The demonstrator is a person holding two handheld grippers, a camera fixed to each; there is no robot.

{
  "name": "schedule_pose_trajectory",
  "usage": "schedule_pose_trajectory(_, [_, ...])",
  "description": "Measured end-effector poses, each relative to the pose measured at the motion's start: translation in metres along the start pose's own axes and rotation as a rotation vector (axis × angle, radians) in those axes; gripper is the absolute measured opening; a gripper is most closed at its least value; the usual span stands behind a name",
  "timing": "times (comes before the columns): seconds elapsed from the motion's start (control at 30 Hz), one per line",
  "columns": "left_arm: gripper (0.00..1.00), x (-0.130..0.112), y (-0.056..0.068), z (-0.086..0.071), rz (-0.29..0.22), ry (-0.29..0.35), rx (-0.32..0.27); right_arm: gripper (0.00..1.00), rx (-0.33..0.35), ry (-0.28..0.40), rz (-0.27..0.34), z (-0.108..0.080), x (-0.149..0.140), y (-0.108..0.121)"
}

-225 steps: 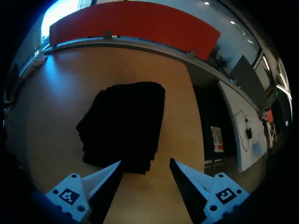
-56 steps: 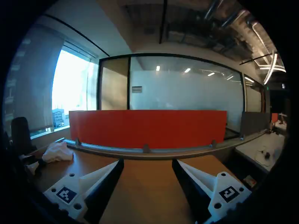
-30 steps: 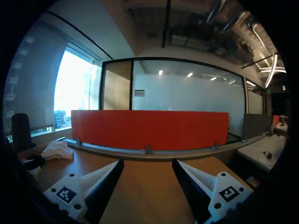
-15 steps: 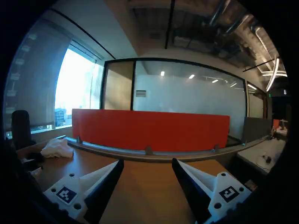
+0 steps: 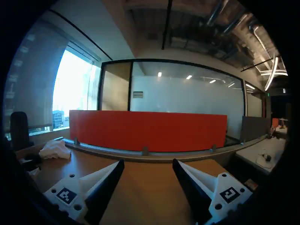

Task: Fold towel

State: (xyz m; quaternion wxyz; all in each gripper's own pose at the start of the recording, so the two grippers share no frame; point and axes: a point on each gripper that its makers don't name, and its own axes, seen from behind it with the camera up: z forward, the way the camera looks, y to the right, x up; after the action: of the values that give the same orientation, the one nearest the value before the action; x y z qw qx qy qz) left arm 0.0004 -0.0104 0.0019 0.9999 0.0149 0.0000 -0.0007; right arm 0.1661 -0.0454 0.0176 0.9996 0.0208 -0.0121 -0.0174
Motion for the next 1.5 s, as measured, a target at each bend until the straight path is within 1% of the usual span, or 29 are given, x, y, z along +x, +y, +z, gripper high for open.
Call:
schedule_pose_trajectory(0.27, [0.98, 0.000, 0.000, 0.000, 0.001, -0.001, 0.000, 0.99, -0.026, 0.023, 0.003, -0.006, -0.010, 0.015])
schedule_pose_trajectory(0.4, [0.98, 0.000, 0.000, 0.000, 0.001, -0.001, 0.000, 0.99, -0.031, 0.037, 0.012, -0.009, -0.021, 0.019])
schedule_pose_trajectory(0.7, [0.98, 0.000, 0.001, 0.000, 0.001, 0.000, 0.000, 0.99, -0.038, 0.063, 0.047, -0.012, -0.059, 0.029])
schedule_pose_trajectory(0.8, [0.98, 0.000, 0.001, 0.000, 0.001, 0.000, 0.000, 0.99, -0.029, 0.058, 0.069, -0.011, -0.076, 0.030])
schedule_pose_trajectory(0.9, [0.98, 0.000, 0.001, 0.000, 0.001, 0.000, 0.000, 0.99, -0.036, 0.052, 0.075, -0.011, -0.092, 0.035])
schedule_pose_trajectory(1.1, [0.98, 0.000, 0.001, 0.000, 0.001, 0.000, 0.000, 0.99, -0.087, 0.058, 0.052, -0.011, -0.113, 0.051])
schedule_pose_trajectory(1.3, [0.98, 0.000, 0.001, 0.001, 0.001, 0.000, 0.000, 0.99, -0.075, 0.064, 0.060, -0.011, -0.127, 0.052])
schedule_pose_trajectory(1.5, [0.98, 0.000, 0.001, 0.001, 0.001, 0.000, 0.000, 0.99, -0.075, 0.049, 0.055, -0.009, -0.143, 0.055])
